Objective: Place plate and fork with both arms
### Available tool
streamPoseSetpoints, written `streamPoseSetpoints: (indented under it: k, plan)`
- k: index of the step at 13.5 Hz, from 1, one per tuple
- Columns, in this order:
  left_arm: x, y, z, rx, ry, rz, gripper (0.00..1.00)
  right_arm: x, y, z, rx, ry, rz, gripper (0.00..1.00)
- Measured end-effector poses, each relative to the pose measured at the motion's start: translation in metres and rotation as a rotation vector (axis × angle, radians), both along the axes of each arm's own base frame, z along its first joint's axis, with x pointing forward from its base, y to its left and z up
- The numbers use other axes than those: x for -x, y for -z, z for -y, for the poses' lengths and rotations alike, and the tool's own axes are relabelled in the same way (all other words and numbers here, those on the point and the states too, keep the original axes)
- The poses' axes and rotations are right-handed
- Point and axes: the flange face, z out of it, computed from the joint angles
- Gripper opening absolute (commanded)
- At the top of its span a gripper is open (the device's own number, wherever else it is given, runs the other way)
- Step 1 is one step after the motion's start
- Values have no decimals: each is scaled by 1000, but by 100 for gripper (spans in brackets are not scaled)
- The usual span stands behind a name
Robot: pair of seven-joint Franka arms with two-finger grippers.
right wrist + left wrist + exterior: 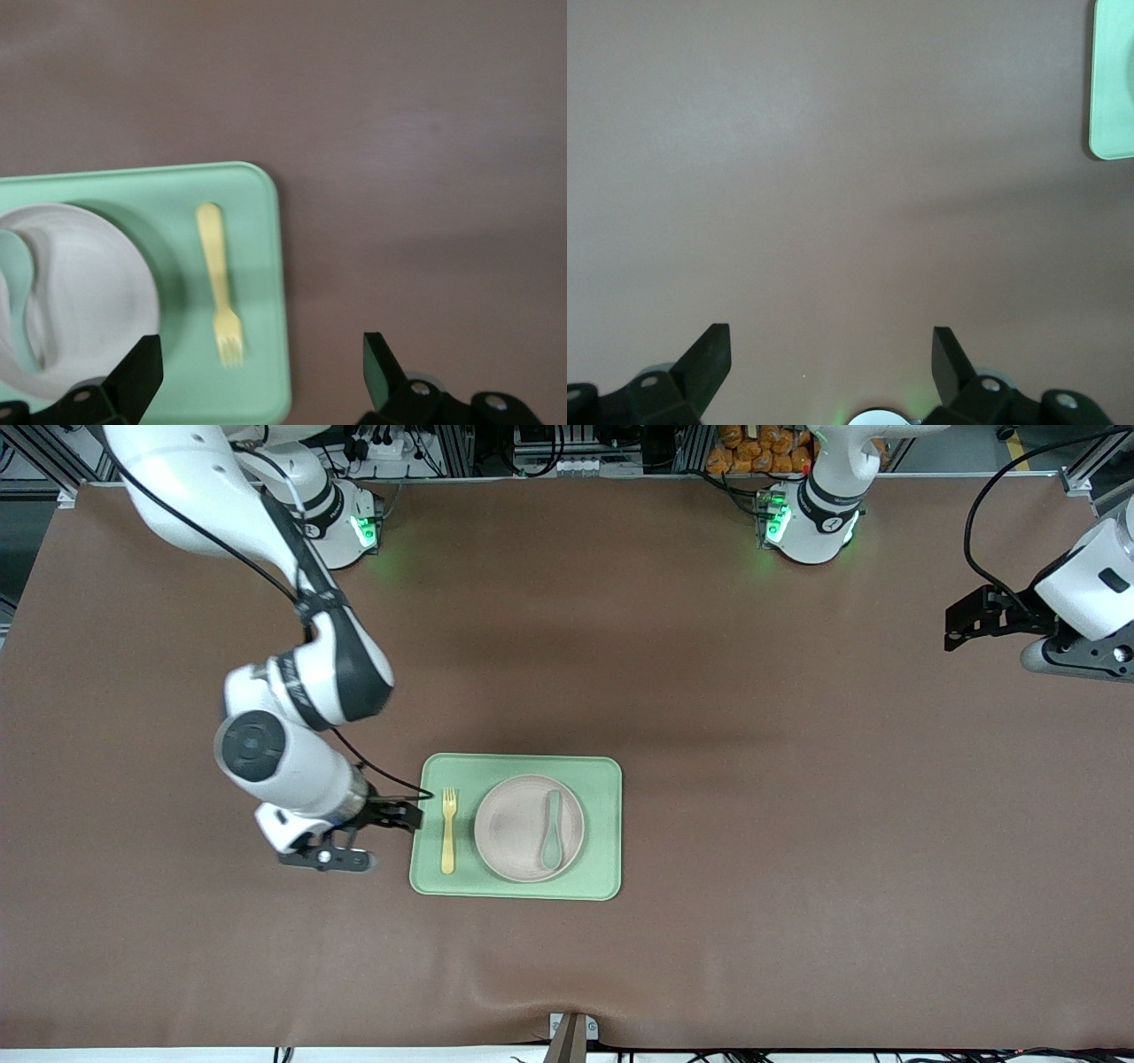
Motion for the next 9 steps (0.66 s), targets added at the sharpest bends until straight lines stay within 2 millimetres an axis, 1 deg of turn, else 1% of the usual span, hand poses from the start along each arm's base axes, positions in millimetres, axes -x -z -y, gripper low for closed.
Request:
streamPoseSetpoints:
  k: [1, 3, 4, 6, 7, 8, 9]
  plan:
    - [0, -4, 0, 1, 0, 8, 100, 1, -21, 23, 7, -10, -15, 100]
    - [1, -10, -2, 6, -4, 21, 100, 3, -58, 76, 12, -18, -20, 100]
    - [0, -11, -3, 16, -11, 27, 100, 4, -73, 102, 8, -35, -12, 100]
    - [-2, -12, -7, 31, -33, 38, 100, 11, -98, 153, -19, -50, -2, 100]
    - [-2, -12, -8, 33, -38, 39, 100, 18, -111, 172, -23, -43, 7, 100]
    - [-2, -11, -7, 33, -38, 39, 100, 28, -126, 181, -22, -36, 18, 100]
    - [-2, -11, -6, 34, -36, 40, 100, 39, -140, 184, -19, -32, 30, 100]
